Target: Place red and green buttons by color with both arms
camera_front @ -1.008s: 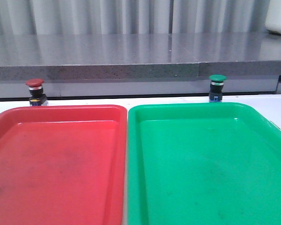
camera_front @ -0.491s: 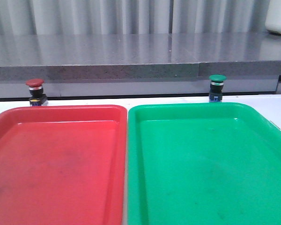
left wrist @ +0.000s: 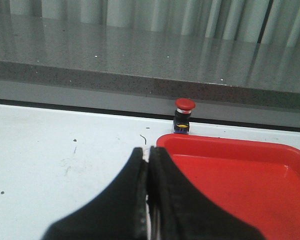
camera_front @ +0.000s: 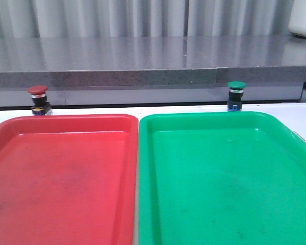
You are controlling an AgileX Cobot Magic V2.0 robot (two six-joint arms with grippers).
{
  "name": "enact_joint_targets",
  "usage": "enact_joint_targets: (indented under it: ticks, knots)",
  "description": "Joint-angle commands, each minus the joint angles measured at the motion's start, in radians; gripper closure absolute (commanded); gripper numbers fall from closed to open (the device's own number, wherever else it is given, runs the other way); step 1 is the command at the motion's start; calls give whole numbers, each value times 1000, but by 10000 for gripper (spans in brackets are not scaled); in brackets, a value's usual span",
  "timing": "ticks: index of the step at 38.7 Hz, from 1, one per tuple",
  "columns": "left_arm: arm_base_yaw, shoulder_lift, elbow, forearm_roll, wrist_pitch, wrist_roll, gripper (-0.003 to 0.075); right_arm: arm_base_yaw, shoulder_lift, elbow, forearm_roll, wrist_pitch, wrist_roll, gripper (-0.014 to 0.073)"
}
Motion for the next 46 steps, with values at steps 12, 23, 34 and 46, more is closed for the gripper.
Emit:
enact_joint_targets:
  ticks: [12, 23, 34, 46]
  knots:
    - [-1, -14, -52, -7, -317, -10, 740, -5, -18, -51, -12, -320, 5, 715]
    - [-1, 219, -354, 8, -32, -10, 740, -5, 124, -388, -3, 30, 6, 713]
    - [-1, 422, -442, 8, -32, -8, 740, -5, 342, -521, 0, 89, 6, 713]
    - [-1, 423, -442, 8, -32, -8, 338, -5, 347, -519, 0, 83, 6, 296]
